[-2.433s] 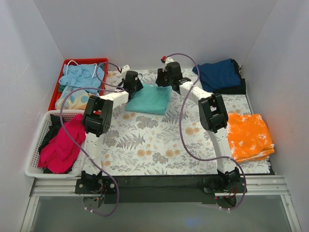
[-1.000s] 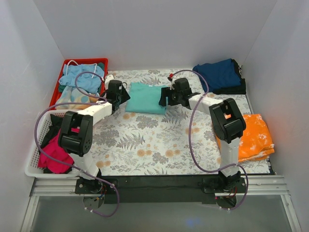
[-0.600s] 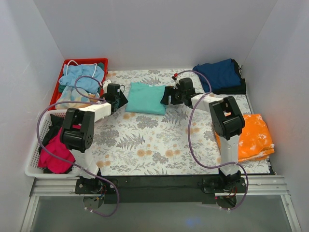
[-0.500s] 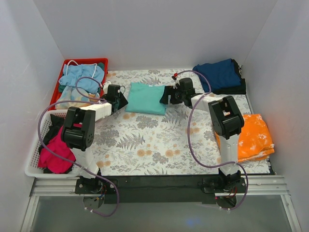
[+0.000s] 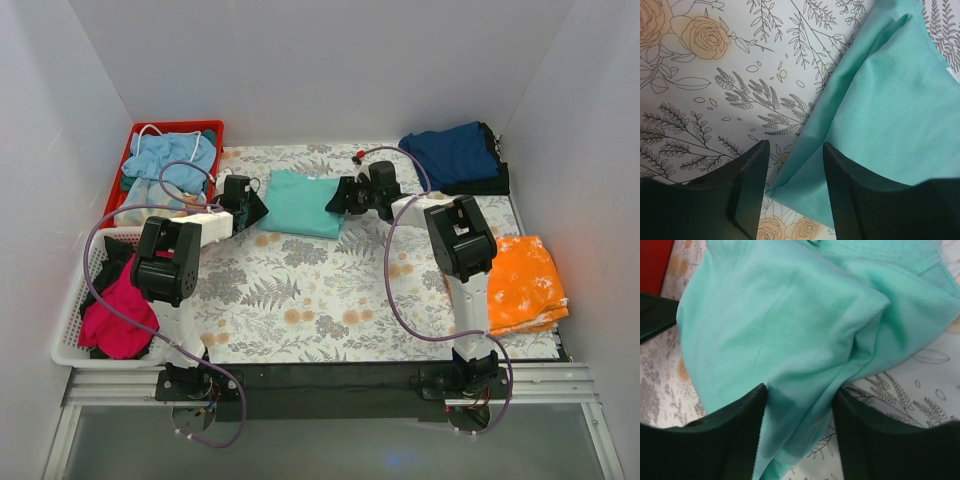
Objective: Fold and stack the t-shirts
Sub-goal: Neatly place the folded tshirt to the corner
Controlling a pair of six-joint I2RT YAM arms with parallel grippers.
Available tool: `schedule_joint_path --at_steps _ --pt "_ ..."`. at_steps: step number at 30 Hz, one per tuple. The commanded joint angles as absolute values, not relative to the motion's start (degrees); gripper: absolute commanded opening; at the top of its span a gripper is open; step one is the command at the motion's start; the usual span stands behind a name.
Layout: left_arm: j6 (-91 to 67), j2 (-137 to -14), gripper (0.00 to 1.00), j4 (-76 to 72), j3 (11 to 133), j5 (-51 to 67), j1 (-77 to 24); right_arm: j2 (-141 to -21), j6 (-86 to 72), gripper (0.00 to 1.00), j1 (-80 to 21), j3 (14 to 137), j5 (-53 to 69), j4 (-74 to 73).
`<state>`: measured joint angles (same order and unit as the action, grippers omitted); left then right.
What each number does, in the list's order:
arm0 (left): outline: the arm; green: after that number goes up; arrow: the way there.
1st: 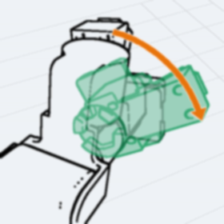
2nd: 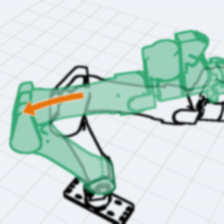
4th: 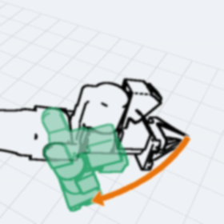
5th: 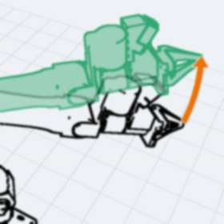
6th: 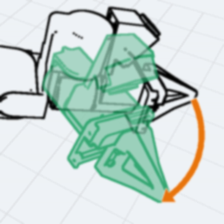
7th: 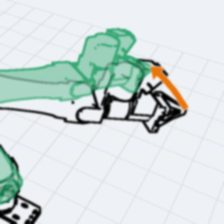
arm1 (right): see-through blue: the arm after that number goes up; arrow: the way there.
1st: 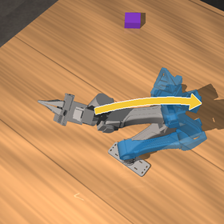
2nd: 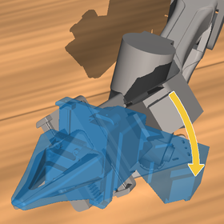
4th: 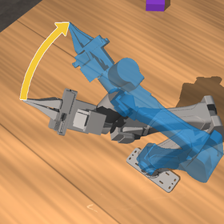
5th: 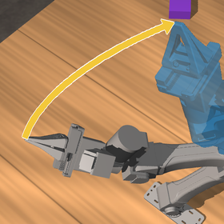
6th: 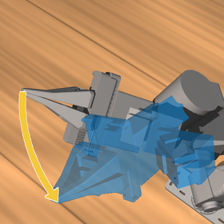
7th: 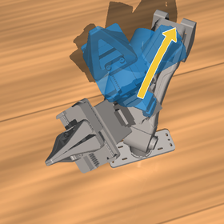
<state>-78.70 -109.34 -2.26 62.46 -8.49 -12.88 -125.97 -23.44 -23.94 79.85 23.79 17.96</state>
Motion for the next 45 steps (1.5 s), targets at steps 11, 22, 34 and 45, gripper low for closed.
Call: schedule_joint_path --at_steps 11,22,34,45 --pt "-80.94 -106.7 0.45 0.79 58.89 -5.28 -12.83 -124.81 -21.72 0.01 -20.4 79.45 18.73 7.67" --pt "-81.39 -104.5 0.45 -1.32 57.39 -4.13 -12.83 -118.13 -4.84 0.01 -14.69 86.65 -5.95 -10.09" --pt "-81.74 -104.24 0.45 -1.49 57.22 -3.08 -12.83 -126.91 9.65 0.01 -8.44 110.53 -23.2 -15.55" --pt "-82.09 -104.94 0.45 -1.58 58.8 -2.11 -12.83 -131.84 8.35 0.01 -0.7 117.95 -34.24 -13.37"
